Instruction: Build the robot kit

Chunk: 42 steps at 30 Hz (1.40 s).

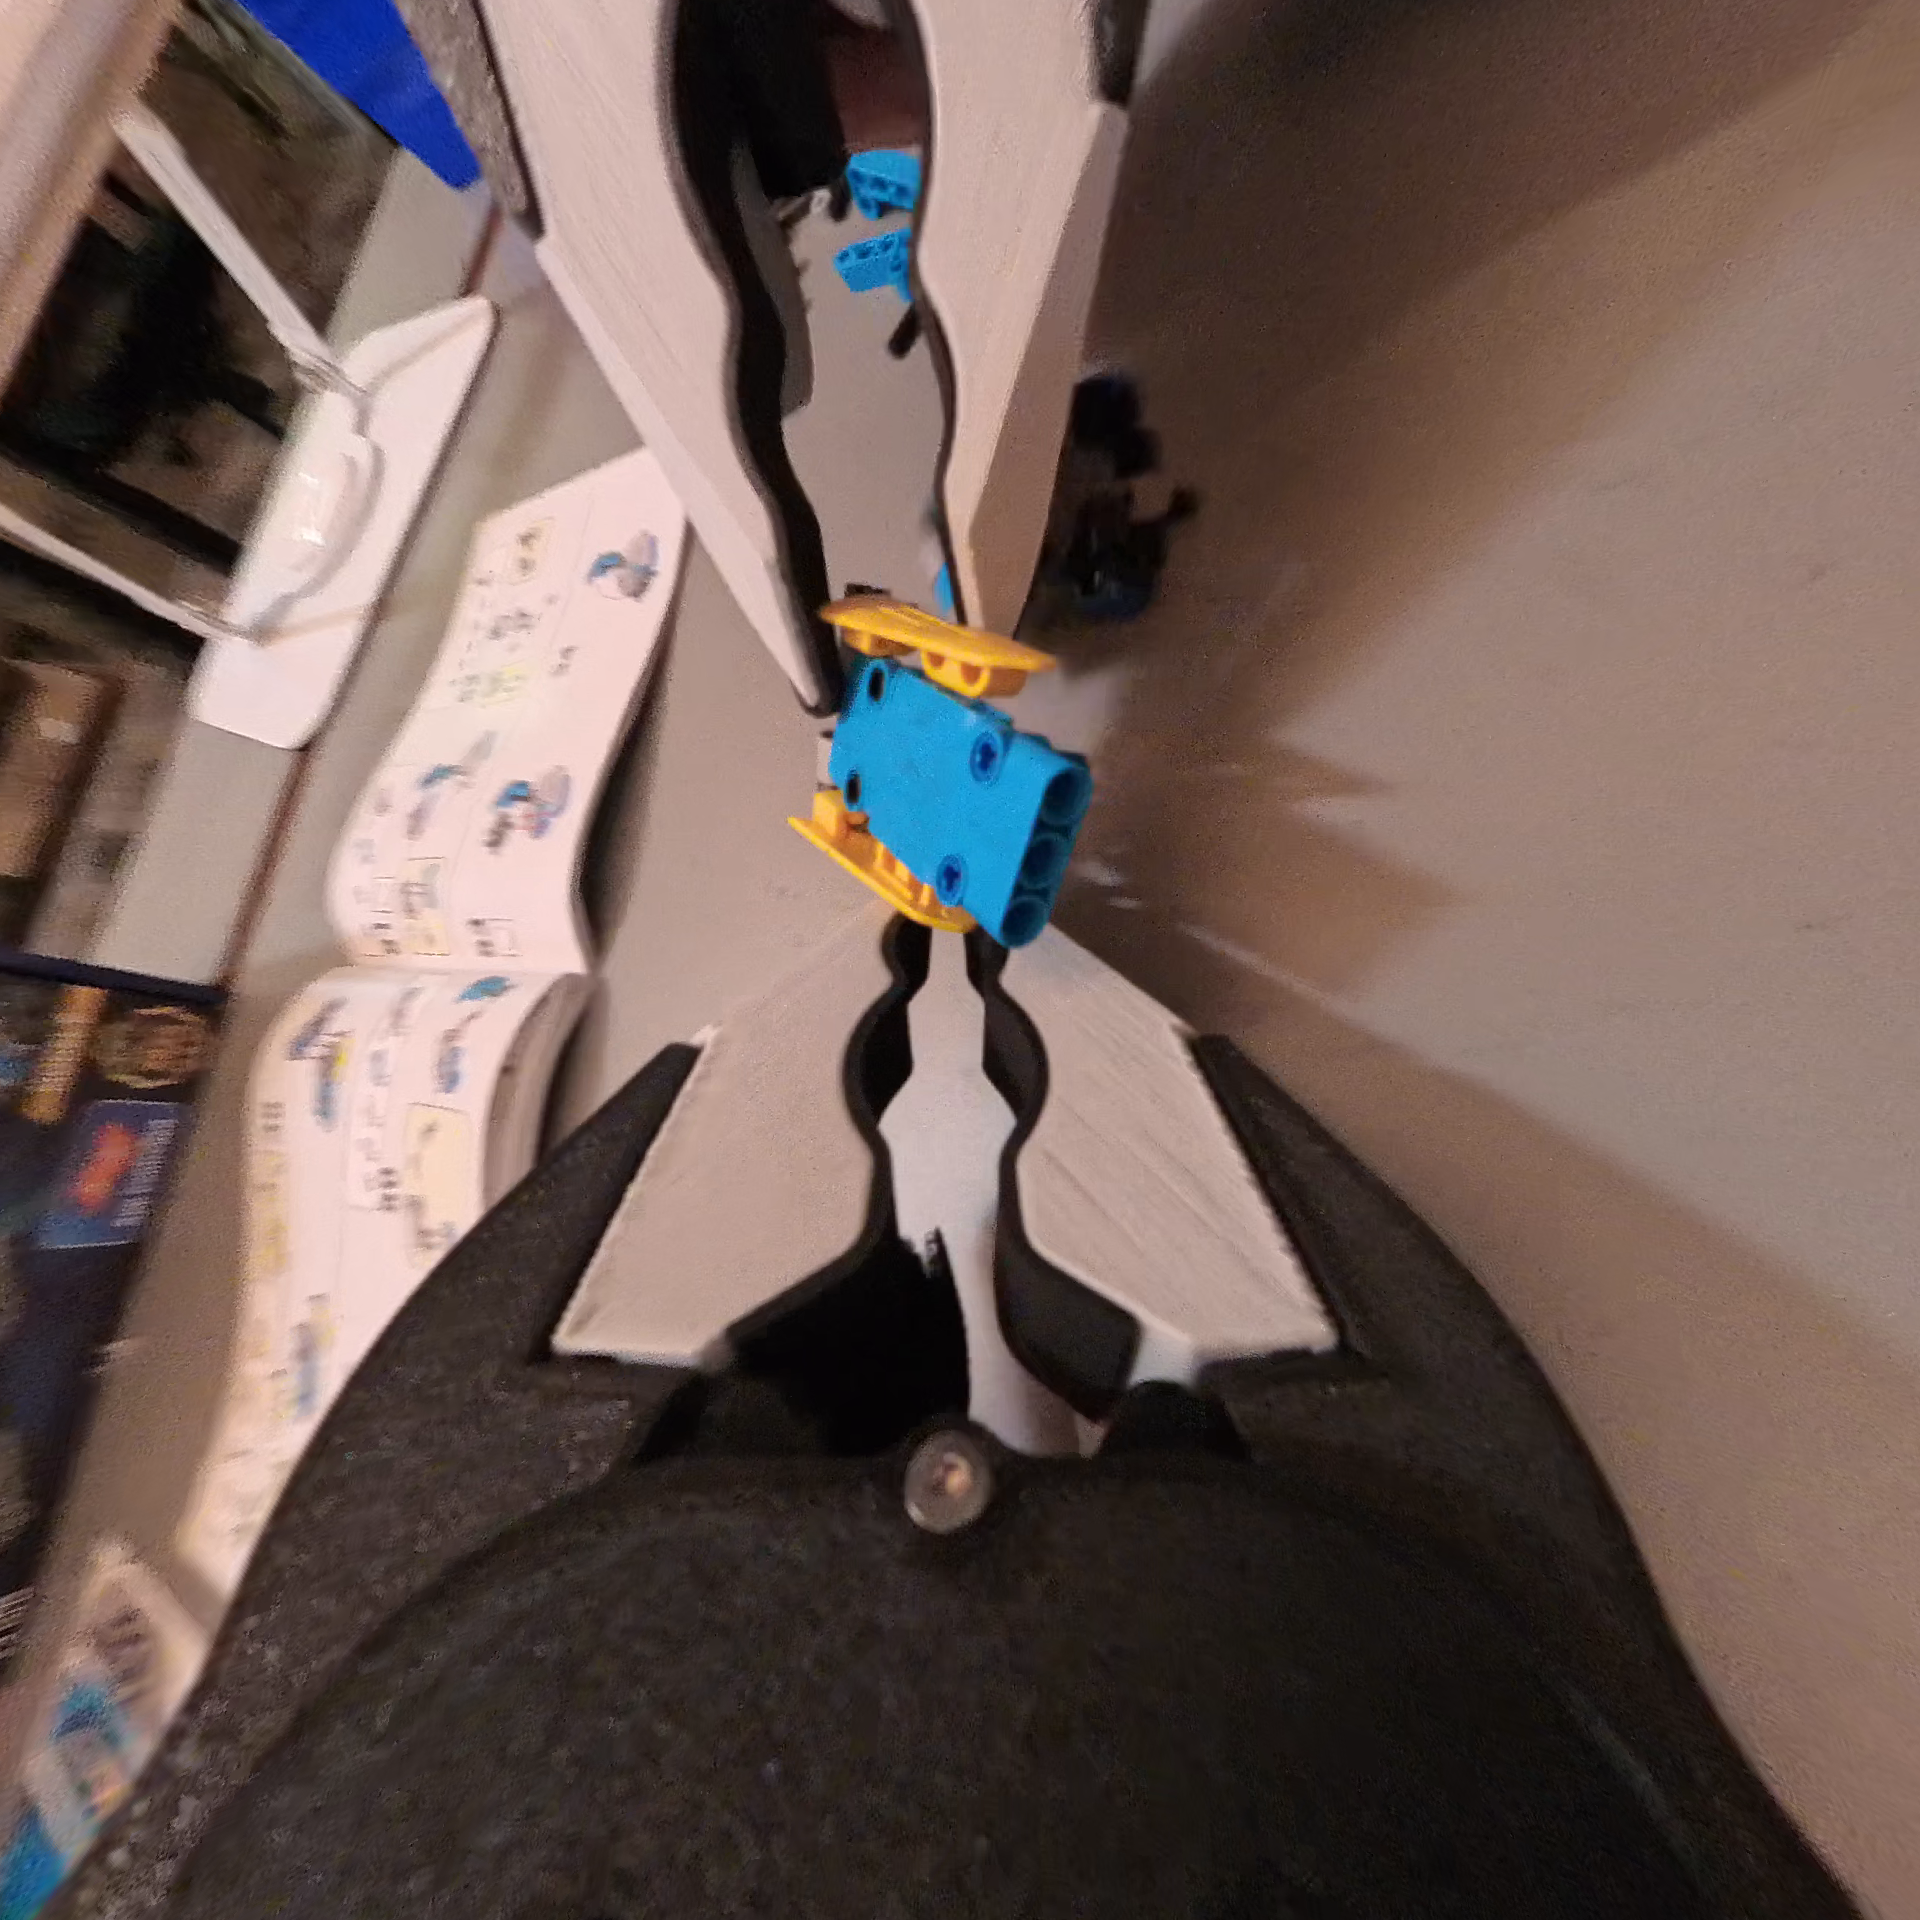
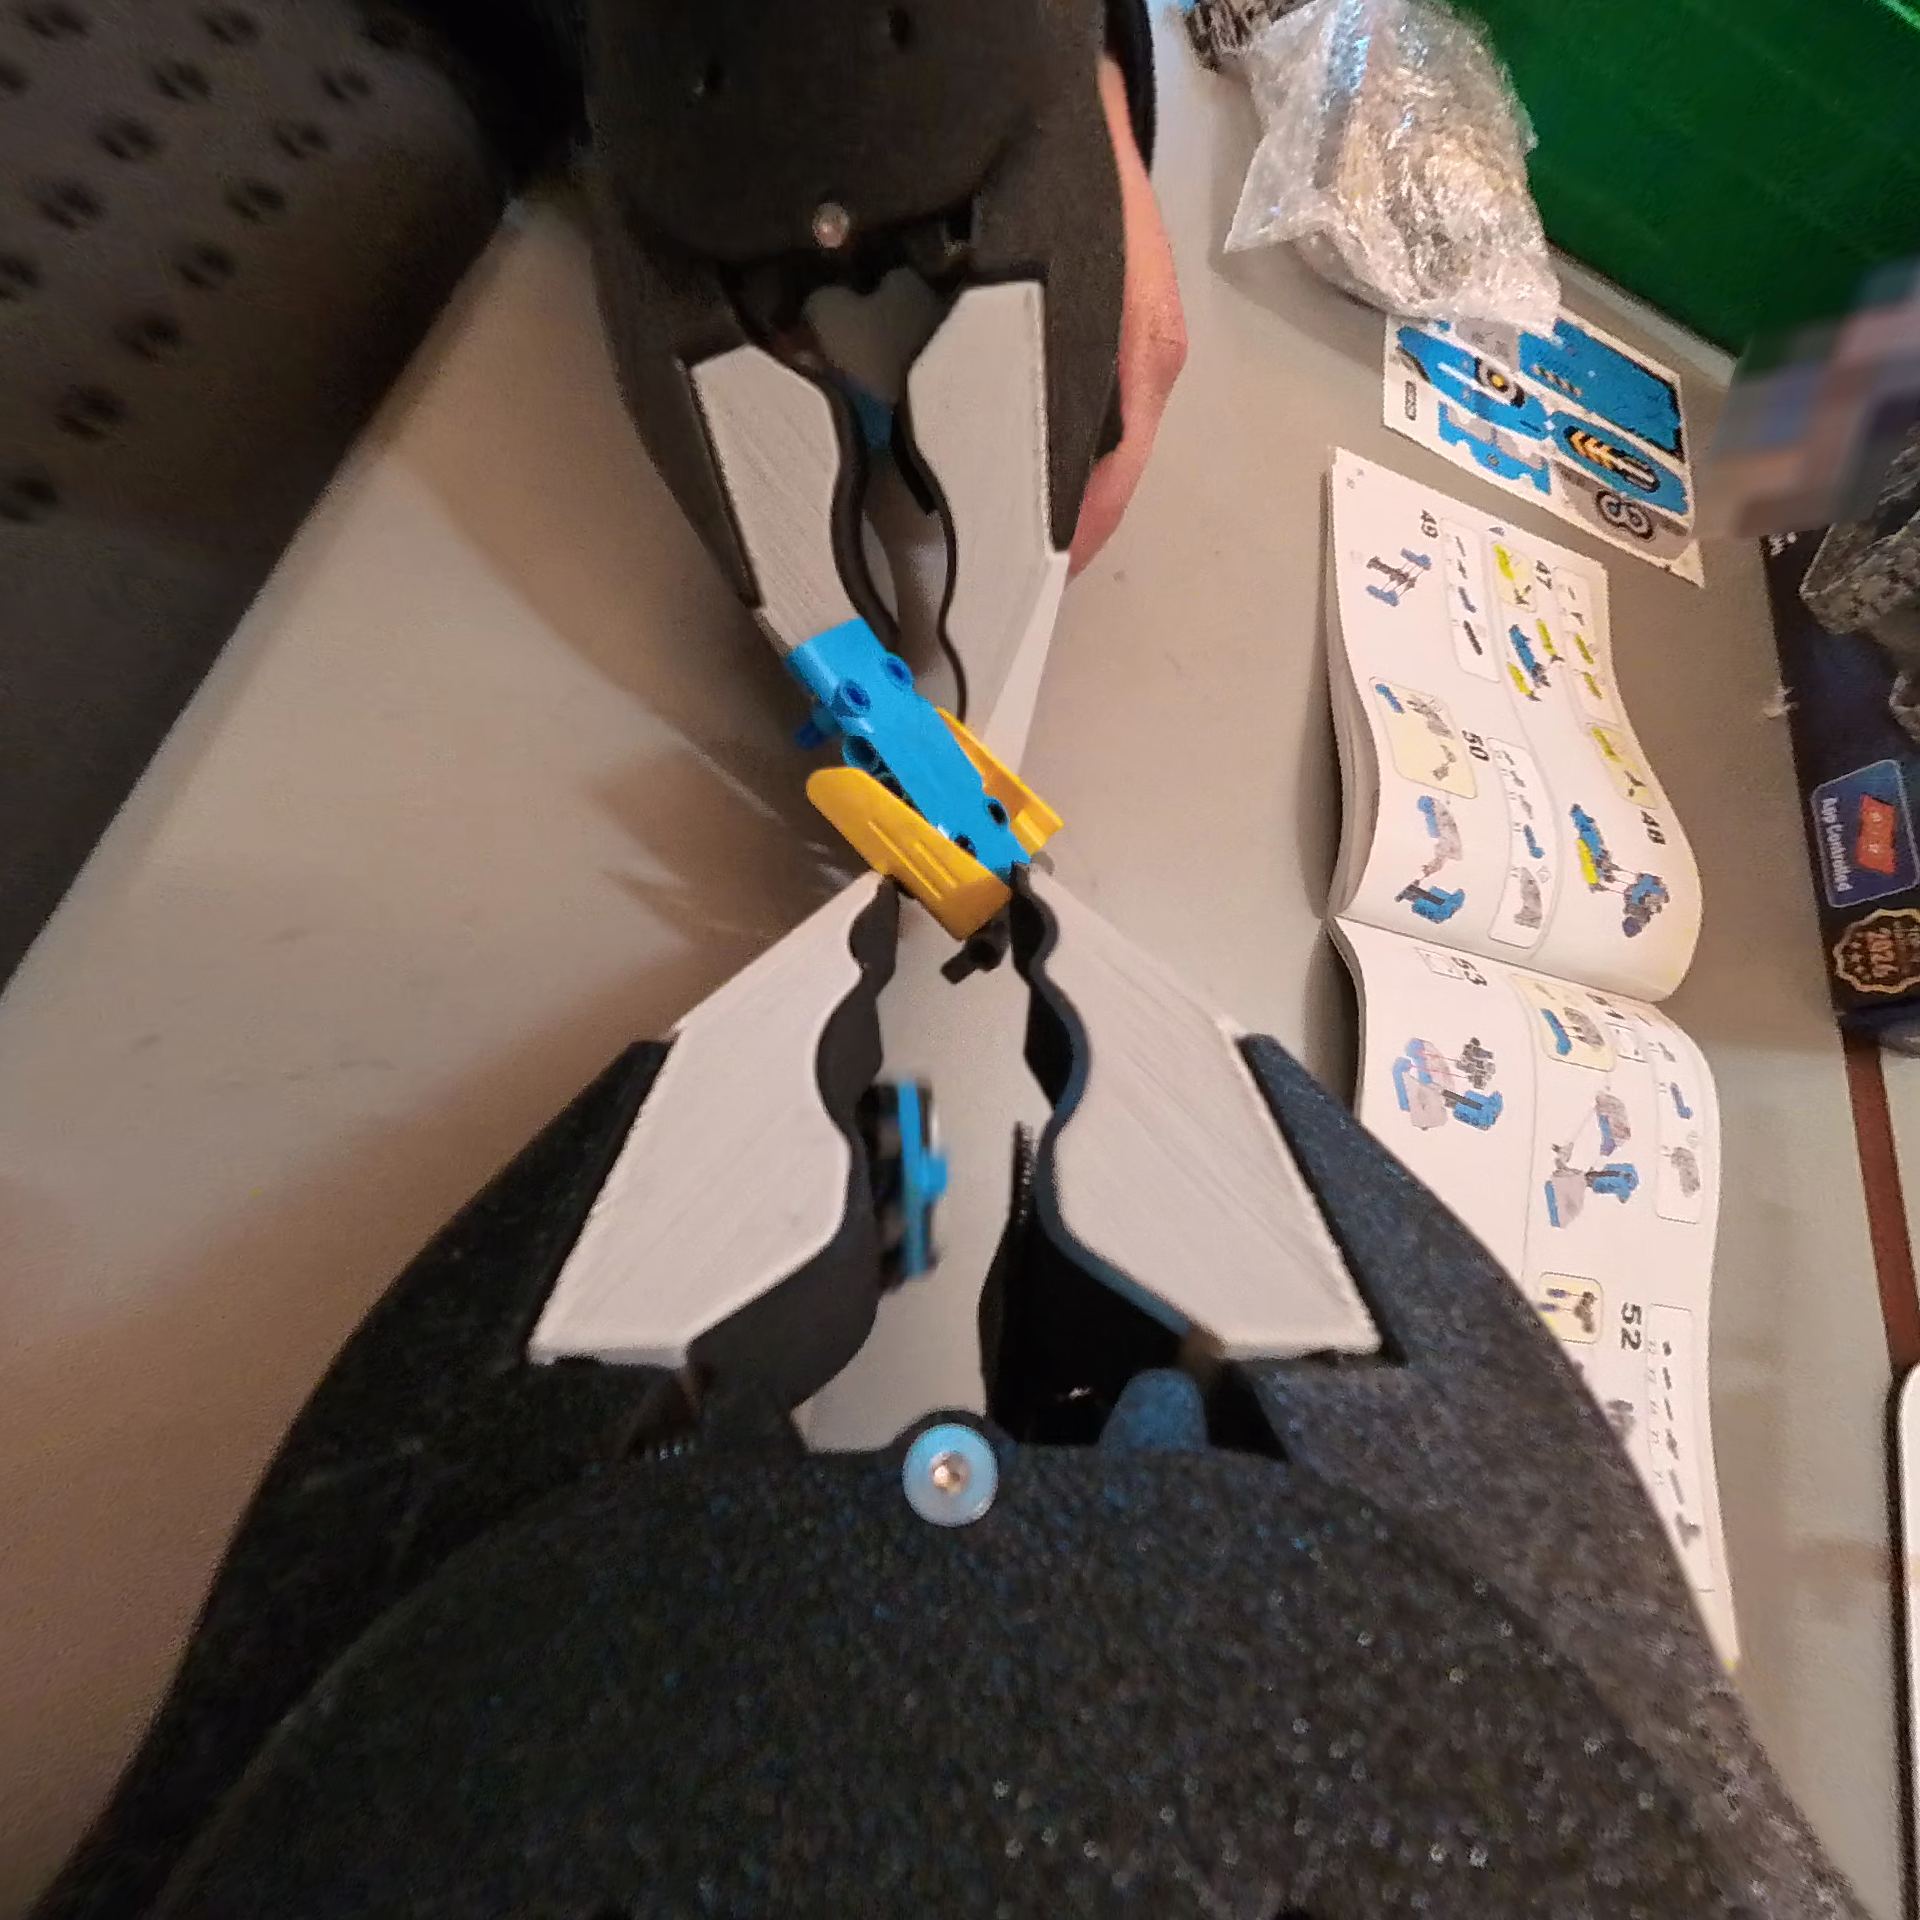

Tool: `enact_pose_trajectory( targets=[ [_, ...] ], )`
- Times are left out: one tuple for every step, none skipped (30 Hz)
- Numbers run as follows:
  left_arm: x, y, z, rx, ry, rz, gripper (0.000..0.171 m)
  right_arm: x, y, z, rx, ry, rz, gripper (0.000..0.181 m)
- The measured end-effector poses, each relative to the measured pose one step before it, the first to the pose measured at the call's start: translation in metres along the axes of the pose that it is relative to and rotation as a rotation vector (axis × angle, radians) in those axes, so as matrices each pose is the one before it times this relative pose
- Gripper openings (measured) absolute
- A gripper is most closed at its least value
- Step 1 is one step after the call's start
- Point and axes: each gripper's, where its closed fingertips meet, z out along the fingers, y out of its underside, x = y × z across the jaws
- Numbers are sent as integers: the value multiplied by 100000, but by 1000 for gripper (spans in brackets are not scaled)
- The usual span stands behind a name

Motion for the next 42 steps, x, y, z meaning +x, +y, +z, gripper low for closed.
enact_pose_trajectory(
  targets=[
    [1,93,84,-943,-1507,1732,7,59,131,24,85,857,113,21],
    [412,133,95,-821,2182,-747,7,-31,260,15,-976,-245,998,21],
    [504,110,49,-707,3324,-1486,7,152,417,-119,-1865,468,1286,21],
    [155,31,-26,-265,1220,-1096,6,266,183,-275,-18,1076,1945,22],
    [-66,-90,-101,545,-67,-955,6,-20,-164,-311,2516,-698,2537,21],
    [-76,-86,-90,868,214,-1450,6,-67,-37,-297,1884,-760,2535,19],
    [-206,13,-56,400,-231,-1918,6,230,361,-215,-693,1088,2434,18],
    [-341,110,-74,-86,-928,-2145,6,402,793,-131,-3528,1913,1726,18],
    [-493,99,-123,-35,-1765,-2323,7,308,759,-99,-3196,1656,659,17],
    [-593,46,-189,324,-2551,-2123,8,206,372,-45,-846,1466,791,16],
    [-649,9,-242,576,-2957,-1547,9,63,127,39,364,386,1503,15],
    [-831,54,-219,585,-3952,-1297,9,14,266,146,-968,-171,1811,15],
    [-951,154,-147,196,-4369,-1666,9,-19,391,196,-2202,-797,1949,15],
    [-728,238,-39,-377,-2584,-2103,9,-106,199,182,-970,-1646,2070,15],
    [-464,207,6,-359,-793,-2462,9,-33,-55,146,853,-1282,2270,14],
    [-357,125,27,163,-447,-2459,9,67,-129,125,1395,-611,1954,14],
    [-303,107,25,302,-515,-1756,9,106,-31,52,910,-47,1150,14],
    [-268,110,17,159,-482,-881,9,189,81,-55,79,564,664,14],
    [-314,99,6,109,-826,-696,9,165,118,-90,0,391,534,14],
    [-345,46,-14,129,-840,-1396,9,153,104,-90,370,-72,1370,15],
    [-220,2,-29,287,212,-2357,9,147,30,-111,1014,-561,2681,15],
    [-119,8,-26,220,947,-2820,9,108,-6,-126,1663,-1237,3549,22],
    [-138,69,-2,-190,778,-2474,9,54,-34,-174,1907,-1930,4205,28],
    [-109,40,-11,-127,783,-1762,9,29,-33,-258,1870,-2063,4056,28],
    [21,13,-35,190,1327,-1002,9,81,-57,-363,2020,-1349,3175,29],
    [120,69,-29,-90,1583,-374,9,98,-151,-452,2972,-722,1951,32],
    [104,143,-10,-641,1064,25,9,324,-150,-518,3610,954,1250,32],
    [8,104,-12,-460,3,270,9,603,23,-517,3193,2298,1176,32],
    [-78,-43,-60,376,-824,293,9,664,173,-507,2587,2141,2164,33],
    [-72,-125,-91,860,-1097,363,8,594,252,-471,1840,1425,3585,33],
    [33,-128,-59,654,-959,682,7,603,235,-450,1266,1468,4384,33],
    [255,-49,33,-199,-333,968,7,406,133,-367,1152,928,3686,34],
    [455,38,175,-1533,110,877,7,243,61,-286,1081,1082,2201,34],
    [647,36,338,-2427,595,340,11,216,60,-221,593,1949,752,33],
    [832,-138,403,-2208,1655,-532,18,112,35,-146,91,2129,-268,32],
    [871,-386,414,-1225,2269,-1407,21,-182,76,-41,-707,962,-1081,31],
    [807,-600,383,-133,2459,-1715,21,-523,157,93,-1508,-676,-1745,28],
    [709,-696,336,719,2384,-1483,20,-437,258,219,-2181,-6,-1832,26],
    [343,-653,302,893,719,-988,19,-362,312,322,-2670,288,-1779,25],
    [-47,-469,267,314,-1225,-382,19,-471,257,349,-2518,-579,-2029,25],
    [156,-289,216,114,392,-3,19,-345,114,328,-1721,-181,-1790,25],
    [568,-161,174,191,3100,-413,20,-171,42,262,-1335,315,-1384,25]
  ],
)
